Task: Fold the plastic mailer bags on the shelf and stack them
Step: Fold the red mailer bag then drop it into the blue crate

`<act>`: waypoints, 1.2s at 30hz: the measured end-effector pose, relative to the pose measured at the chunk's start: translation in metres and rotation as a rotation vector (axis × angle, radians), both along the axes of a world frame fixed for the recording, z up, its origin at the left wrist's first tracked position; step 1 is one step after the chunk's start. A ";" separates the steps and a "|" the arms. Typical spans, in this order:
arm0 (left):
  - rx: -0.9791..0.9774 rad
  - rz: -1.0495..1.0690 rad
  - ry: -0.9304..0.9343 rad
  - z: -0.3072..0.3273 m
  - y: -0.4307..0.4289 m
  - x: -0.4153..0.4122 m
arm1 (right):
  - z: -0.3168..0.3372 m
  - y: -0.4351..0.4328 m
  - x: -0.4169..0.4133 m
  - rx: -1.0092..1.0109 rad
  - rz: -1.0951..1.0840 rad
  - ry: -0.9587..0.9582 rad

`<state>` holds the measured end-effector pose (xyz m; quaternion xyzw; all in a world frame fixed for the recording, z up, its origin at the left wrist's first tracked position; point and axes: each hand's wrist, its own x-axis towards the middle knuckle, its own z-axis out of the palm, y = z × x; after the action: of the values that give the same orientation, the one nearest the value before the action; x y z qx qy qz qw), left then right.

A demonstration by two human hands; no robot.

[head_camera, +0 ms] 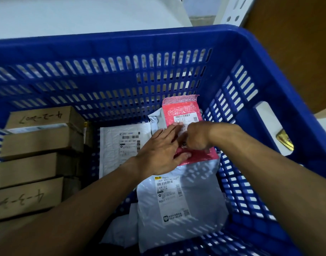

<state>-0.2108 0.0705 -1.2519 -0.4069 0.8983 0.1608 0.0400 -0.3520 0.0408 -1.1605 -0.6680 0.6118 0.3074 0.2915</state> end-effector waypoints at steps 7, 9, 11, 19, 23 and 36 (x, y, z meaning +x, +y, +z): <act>-0.018 -0.014 -0.099 -0.004 -0.001 -0.006 | -0.004 0.004 -0.004 0.138 -0.004 -0.051; -0.011 0.003 -0.095 -0.006 0.001 -0.006 | -0.004 0.006 -0.003 0.153 -0.014 -0.056; -0.013 0.013 -0.101 -0.009 0.004 -0.007 | -0.005 0.007 -0.003 0.155 -0.015 -0.073; -0.069 0.017 -0.132 -0.015 0.008 -0.007 | -0.011 0.008 -0.008 0.200 -0.062 -0.011; -0.087 0.026 -0.139 -0.020 0.009 -0.007 | -0.013 0.009 -0.010 0.221 -0.110 -0.001; 0.037 0.050 -0.147 -0.011 0.007 -0.008 | -0.009 0.005 -0.005 -0.217 -0.038 -0.113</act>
<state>-0.2186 0.0779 -1.2632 -0.4390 0.8794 0.1481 0.1097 -0.3566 0.0458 -1.1692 -0.7003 0.6366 0.1955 0.2571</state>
